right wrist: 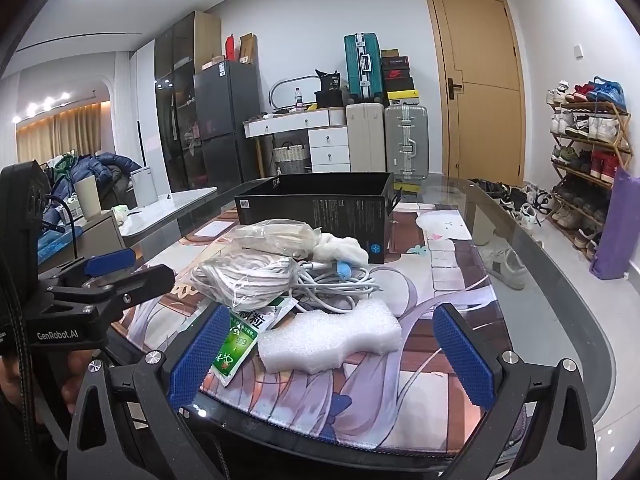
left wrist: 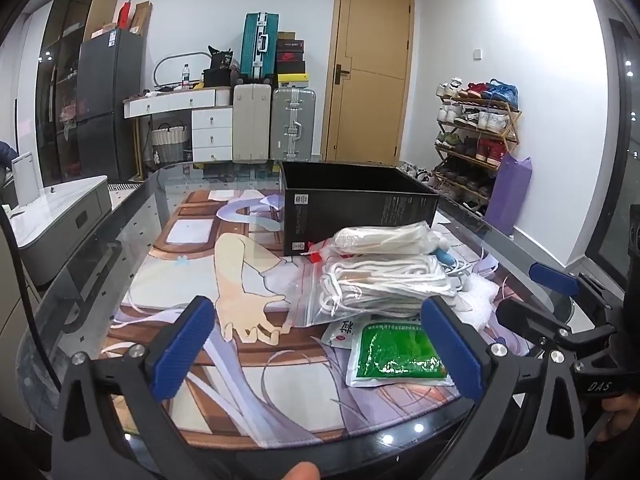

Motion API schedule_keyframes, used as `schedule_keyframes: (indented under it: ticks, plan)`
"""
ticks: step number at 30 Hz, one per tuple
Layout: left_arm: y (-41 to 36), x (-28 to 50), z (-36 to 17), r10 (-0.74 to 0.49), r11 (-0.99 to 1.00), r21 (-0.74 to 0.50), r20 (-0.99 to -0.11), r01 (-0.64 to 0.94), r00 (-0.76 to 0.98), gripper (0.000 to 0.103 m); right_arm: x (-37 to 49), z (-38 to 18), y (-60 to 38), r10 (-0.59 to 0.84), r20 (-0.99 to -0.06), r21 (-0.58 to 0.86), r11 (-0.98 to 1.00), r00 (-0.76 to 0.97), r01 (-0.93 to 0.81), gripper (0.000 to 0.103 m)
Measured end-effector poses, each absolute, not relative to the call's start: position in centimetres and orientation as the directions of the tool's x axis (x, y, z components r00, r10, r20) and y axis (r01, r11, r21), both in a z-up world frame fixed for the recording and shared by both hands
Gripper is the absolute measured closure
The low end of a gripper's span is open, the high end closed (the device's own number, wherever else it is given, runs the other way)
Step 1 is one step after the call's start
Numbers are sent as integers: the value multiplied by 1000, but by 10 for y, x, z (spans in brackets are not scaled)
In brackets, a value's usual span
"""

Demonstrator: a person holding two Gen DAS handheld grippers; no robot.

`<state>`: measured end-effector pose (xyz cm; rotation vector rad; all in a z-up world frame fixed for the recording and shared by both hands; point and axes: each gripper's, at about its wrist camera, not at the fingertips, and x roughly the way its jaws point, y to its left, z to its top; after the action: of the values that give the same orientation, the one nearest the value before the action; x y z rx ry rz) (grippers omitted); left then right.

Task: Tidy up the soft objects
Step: 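Move both tools toward the pile of items beside the black box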

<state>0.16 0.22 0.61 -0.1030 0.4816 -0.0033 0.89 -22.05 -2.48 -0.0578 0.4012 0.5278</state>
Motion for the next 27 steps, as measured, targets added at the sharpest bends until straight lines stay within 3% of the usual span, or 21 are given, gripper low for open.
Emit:
schedule_keyframes:
  ticks: [27]
  plan:
    - [6, 7, 7, -34, 995, -95, -453, -10, 891, 0, 19, -28, -223, 440, -414, 52, 885, 797, -462, 0]
